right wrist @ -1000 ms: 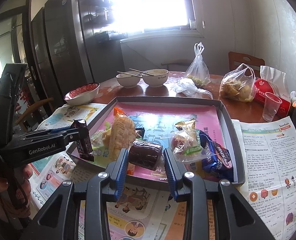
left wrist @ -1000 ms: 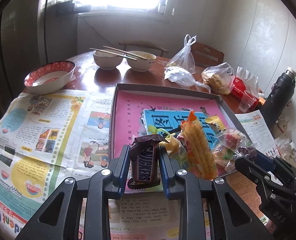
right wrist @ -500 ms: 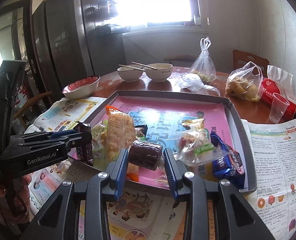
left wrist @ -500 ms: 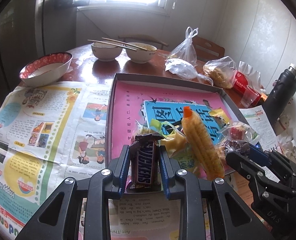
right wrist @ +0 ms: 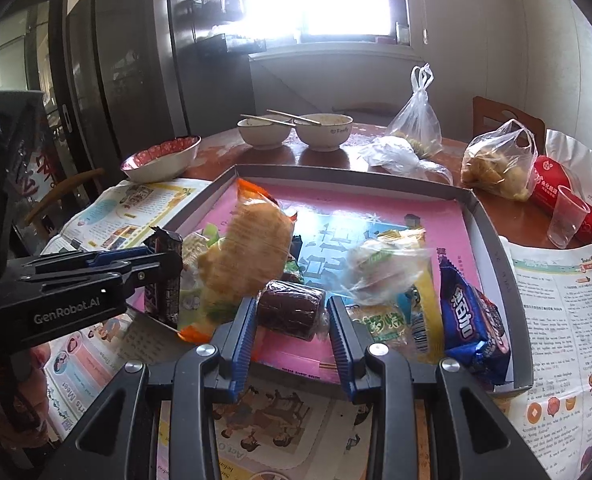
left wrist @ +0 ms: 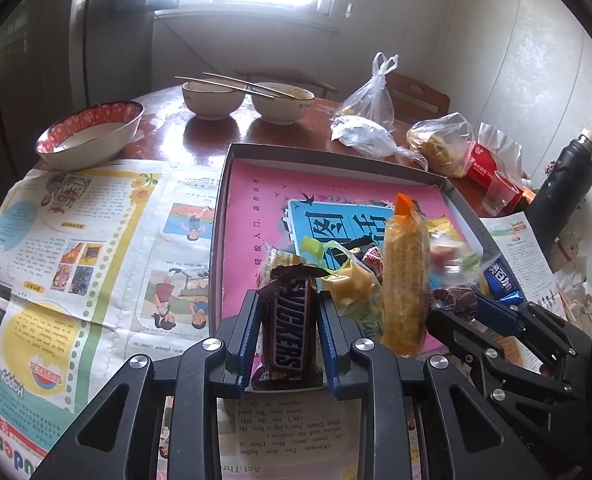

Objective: Organize snacks
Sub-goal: 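Carry the Snickers bar into the tray with the left gripper while the right carries the chocolate snack there, then open the left gripper to release the Snickers bar while the right releases the chocolate snack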

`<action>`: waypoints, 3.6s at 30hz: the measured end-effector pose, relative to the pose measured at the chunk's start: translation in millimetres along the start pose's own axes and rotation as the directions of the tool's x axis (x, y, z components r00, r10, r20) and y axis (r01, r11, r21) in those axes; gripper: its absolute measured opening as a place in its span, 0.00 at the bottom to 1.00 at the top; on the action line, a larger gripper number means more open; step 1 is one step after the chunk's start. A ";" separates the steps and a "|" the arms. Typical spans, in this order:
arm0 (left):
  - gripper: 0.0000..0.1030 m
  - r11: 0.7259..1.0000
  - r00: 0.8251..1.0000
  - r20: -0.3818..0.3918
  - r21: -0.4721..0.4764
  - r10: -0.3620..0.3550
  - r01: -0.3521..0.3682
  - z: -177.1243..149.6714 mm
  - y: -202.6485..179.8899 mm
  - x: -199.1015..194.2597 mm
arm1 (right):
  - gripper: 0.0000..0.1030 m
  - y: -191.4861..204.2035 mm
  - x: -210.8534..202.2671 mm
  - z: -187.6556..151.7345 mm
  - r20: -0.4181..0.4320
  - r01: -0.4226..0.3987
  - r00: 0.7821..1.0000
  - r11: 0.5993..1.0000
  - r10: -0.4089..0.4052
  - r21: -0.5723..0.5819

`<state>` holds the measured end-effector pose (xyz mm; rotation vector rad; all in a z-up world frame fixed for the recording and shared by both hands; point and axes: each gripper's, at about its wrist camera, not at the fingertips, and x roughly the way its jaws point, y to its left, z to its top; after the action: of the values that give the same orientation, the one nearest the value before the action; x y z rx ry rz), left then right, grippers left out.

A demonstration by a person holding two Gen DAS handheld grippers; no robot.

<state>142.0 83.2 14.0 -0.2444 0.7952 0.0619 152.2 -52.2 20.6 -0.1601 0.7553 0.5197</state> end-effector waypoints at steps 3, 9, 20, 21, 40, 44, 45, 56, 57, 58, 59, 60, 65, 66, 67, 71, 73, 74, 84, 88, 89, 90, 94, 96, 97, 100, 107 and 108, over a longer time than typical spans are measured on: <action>0.28 1.000 1.000 0.000 0.000 0.000 0.000 -0.3 0.0 0.6 | 0.35 0.0 1.3 0.2 0.001 0.001 1.000 1.000 -0.001 -0.002; 0.28 1.000 1.000 -0.004 0.000 0.001 -0.001 0.1 0.3 2.1 | 0.35 -0.5 3.4 2.2 0.006 0.004 1.000 1.000 -0.004 -0.004; 0.28 1.000 1.000 -0.004 0.000 0.000 0.000 0.1 0.5 3.0 | 0.35 0.0 4.9 -1.4 0.002 -0.003 1.000 1.000 0.003 -0.011; 0.28 1.000 1.000 -0.005 0.000 0.000 0.000 0.0 0.3 2.9 | 0.35 0.3 4.3 -2.7 0.001 -0.004 1.000 1.000 0.004 -0.013; 0.28 1.000 1.000 -0.003 0.009 0.005 -0.005 -2.7 -1.0 0.5 | 0.36 2.8 -2.6 -9.8 0.000 -0.003 1.000 1.000 0.003 -0.021; 0.28 1.000 1.000 -0.003 0.009 0.005 -0.005 -2.9 -1.2 -0.2 | 0.36 3.0 -4.1 -10.0 0.002 -0.004 1.000 1.000 0.004 -0.023; 0.28 1.000 1.000 -0.003 0.009 0.006 -0.006 -2.9 -1.3 -0.1 | 0.36 3.1 -4.0 -9.9 0.001 -0.004 1.000 1.000 0.004 -0.024; 0.28 1.000 1.000 -0.002 0.022 0.008 -0.008 -2.3 -3.9 -3.9 | 0.36 4.0 -8.3 -10.5 0.005 -0.007 1.000 1.000 0.007 -0.021; 0.28 1.000 1.000 -0.002 0.022 0.008 -0.008 -2.2 -4.1 -4.0 | 0.36 3.9 -9.0 -10.0 0.006 -0.007 1.000 1.000 0.007 -0.020; 0.28 1.000 1.000 -0.002 0.022 0.008 -0.008 -2.3 -4.2 -4.2 | 0.36 3.7 -9.5 -9.9 0.007 -0.006 1.000 1.000 0.007 -0.019; 0.28 1.000 1.000 0.000 0.022 0.009 -0.009 -2.0 -4.2 -4.6 | 0.36 3.5 -9.9 -10.0 0.007 -0.007 1.000 1.000 0.007 -0.018; 0.28 1.000 1.000 0.001 0.022 0.011 -0.011 -1.9 -4.4 -5.7 | 0.36 3.3 -10.4 -10.0 0.009 -0.005 1.000 1.000 0.005 -0.018; 0.30 1.000 1.000 0.007 0.021 0.017 -0.017 -1.2 -4.9 -8.6 | 0.40 1.1 -13.1 -9.5 0.014 0.000 1.000 1.000 0.000 -0.011; 0.30 1.000 1.000 0.007 0.022 0.017 -0.017 -1.1 -5.1 -9.0 | 0.40 0.6 -14.0 -9.3 0.016 0.001 1.000 1.000 -0.001 -0.010; 0.30 1.000 1.000 0.007 0.021 0.018 -0.018 -1.1 -5.1 -9.0 | 0.41 0.3 -14.9 -9.4 0.018 0.003 1.000 1.000 -0.003 -0.008; 0.36 1.000 1.000 0.010 0.021 0.021 -0.021 -0.2 -5.4 -10.8 | 0.46 -2.4 -17.0 -9.3 0.023 0.010 1.000 1.000 -0.010 0.003; 0.37 1.000 1.000 0.012 0.022 0.021 -0.022 -0.1 -6.2 -12.3 | 0.46 -3.6 -17.9 -9.0 0.025 0.011 1.000 1.000 -0.011 0.007; 0.37 0.999 1.000 0.013 0.023 0.022 -0.023 0.0 -6.4 -12.8 | 0.47 -3.6 -18.4 -9.1 0.026 0.012 1.000 1.000 -0.012 0.008; 0.50 0.999 0.999 0.007 0.034 0.039 -0.040 -0.5 -9.2 -14.1 | 0.52 -5.9 -22.4 -8.5 0.041 0.023 0.999 1.000 -0.023 0.017; 0.53 0.998 0.999 0.013 0.036 0.047 -0.047 -0.6 -10.0 -16.4 | 0.55 -7.5 -24.1 -7.8 0.047 0.027 0.998 0.999 -0.028 0.023; 0.55 0.998 0.999 0.013 0.034 0.046 -0.047 -0.5 -9.6 -16.7 | 0.55 -8.1 -24.8 -7.8 0.051 0.027 0.998 0.999 -0.028 0.026; 0.57 0.998 0.999 0.015 0.030 0.048 -0.048 -0.3 -9.2 -17.4 | 0.56 -8.6 -25.5 -7.8 0.052 0.026 0.998 0.999 -0.027 0.028; 0.60 0.998 0.998 0.022 0.034 0.061 -0.061 -0.3 -9.5 -19.6 | 0.59 -10.7 -27.3 -7.6 0.060 0.029 0.998 0.999 -0.031 0.039; 0.62 0.997 0.998 0.024 0.037 0.062 -0.063 -0.3 -10.1 -20.5 | 0.62 -11.8 -28.4 -7.0 0.065 0.035 0.997 0.998 -0.038 0.043; 0.63 0.997 0.997 0.028 0.040 0.065 -0.066 -0.5 -10.9 -21.1 | 0.63 -12.4 -29.5 -6.7 0.067 0.038 0.997 0.998 -0.041 0.045; 0.68 0.997 0.997 0.030 0.038 0.066 -0.068 -0.8 -11.9 -22.1 | 0.65 -15.0 -31.7 -5.8 0.078 0.050 0.996 0.997 -0.054 0.051; 0.72 0.997 0.997 0.046 0.044 0.066 -0.068 -1.7 -14.2 -26.7 | 0.74 -19.0 -38.3 -3.4 0.103 0.077 0.991 0.995 -0.084 0.067; 0.72 0.996 0.996 0.049 0.046 0.069 -0.071 -1.7 -14.7 -27.4 | 0.75 -19.3 -38.7 -3.1 0.105 0.081 0.991 0.994 -0.088 0.069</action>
<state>123.8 69.4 35.2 -0.1689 0.7570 0.1140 136.5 -85.0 44.1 -0.1026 0.6559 0.4196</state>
